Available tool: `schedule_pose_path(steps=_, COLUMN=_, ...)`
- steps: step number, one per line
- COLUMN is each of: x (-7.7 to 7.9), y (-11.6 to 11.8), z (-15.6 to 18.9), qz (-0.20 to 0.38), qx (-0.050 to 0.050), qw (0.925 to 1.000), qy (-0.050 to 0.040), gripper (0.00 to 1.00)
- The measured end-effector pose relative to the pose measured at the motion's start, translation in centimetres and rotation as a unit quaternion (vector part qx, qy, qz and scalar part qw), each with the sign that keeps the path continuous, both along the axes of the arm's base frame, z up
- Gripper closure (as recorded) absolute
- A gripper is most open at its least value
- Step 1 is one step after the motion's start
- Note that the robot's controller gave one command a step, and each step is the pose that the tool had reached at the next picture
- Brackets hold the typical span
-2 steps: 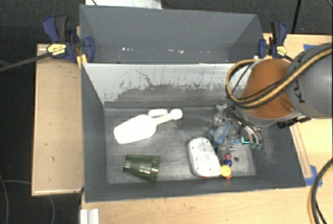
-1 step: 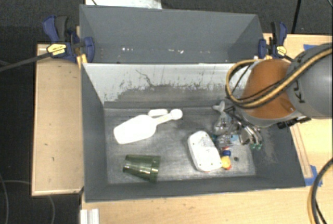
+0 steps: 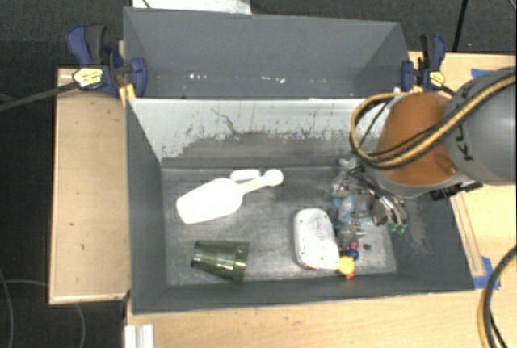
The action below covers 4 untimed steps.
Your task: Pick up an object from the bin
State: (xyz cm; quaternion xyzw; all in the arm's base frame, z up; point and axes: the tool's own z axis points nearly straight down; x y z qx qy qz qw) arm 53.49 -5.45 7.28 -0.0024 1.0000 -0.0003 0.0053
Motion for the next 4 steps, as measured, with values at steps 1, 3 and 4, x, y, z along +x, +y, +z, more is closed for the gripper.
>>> schedule_pose_path(steps=1, x=0.04, y=-0.02, z=0.05, qz=0.000, qx=0.000, qw=1.0000, qy=-0.0002, gripper=1.00)
schedule_pose_path(steps=3, x=0.06, y=0.01, z=0.07, qz=0.000, qx=0.000, qw=1.0000, qy=-0.0005, gripper=1.00)
schedule_pose_path(steps=4, x=0.00, y=0.02, z=0.00, qz=0.000, qx=0.000, qw=1.0000, qy=0.0003, gripper=0.00)
